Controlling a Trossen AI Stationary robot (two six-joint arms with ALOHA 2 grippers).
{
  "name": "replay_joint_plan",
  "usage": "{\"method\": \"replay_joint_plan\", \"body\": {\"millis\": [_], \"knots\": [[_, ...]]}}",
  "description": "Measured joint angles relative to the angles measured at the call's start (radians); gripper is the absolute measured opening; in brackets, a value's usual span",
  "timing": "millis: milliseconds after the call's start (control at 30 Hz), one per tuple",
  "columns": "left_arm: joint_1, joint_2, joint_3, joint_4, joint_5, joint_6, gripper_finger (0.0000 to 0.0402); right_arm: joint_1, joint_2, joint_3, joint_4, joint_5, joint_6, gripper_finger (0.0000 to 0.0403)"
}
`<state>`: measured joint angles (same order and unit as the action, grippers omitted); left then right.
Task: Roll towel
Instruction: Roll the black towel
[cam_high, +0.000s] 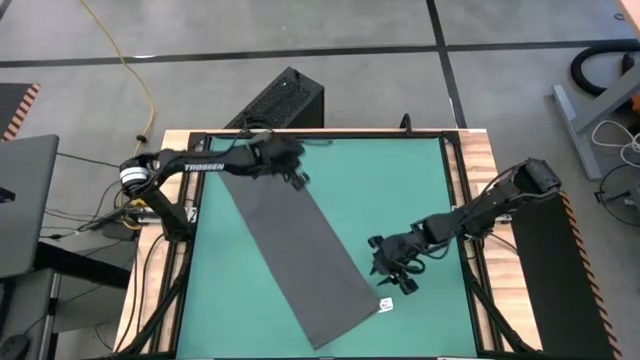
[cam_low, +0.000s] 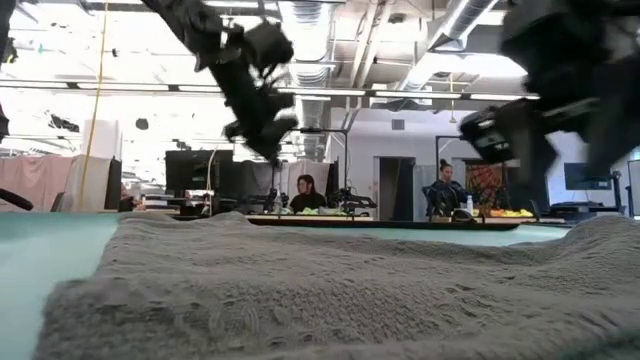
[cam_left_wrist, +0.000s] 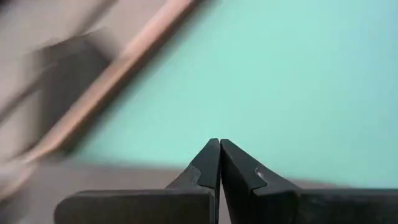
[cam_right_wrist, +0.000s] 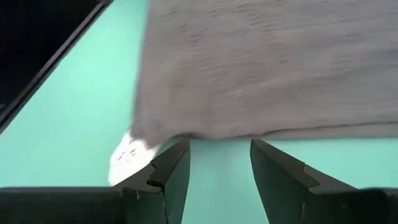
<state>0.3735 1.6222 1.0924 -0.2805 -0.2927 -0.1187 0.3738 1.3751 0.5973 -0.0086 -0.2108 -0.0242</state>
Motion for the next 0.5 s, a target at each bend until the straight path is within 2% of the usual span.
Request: {"method": "replay_joint_plan", "body": {"millis": [67, 167, 267, 500], "knots": [[-0.098, -0.013, -0.001, 0.009, 0.097, -0.023, 0.0000, 0.037, 0.000, -0.004, 0.006, 0.004, -0.003, 0.0193], [-0.278, -0.015, -0.001, 0.032, 0.123, -0.060, 0.0000, 0.094, 0.014, -0.006, 0.058, 0.050, -0.025, 0.0193], [-0.460, -0.008, -0.002, 0.060, 0.098, -0.091, 0.0000, 0.137, 0.039, -0.008, 0.094, 0.088, -0.118, 0.0193], [-0.802, 0.020, -0.002, 0.163, -0.067, -0.126, 0.0002, 0.195, 0.114, -0.008, 0.112, 0.137, -0.377, 0.0193]]}}
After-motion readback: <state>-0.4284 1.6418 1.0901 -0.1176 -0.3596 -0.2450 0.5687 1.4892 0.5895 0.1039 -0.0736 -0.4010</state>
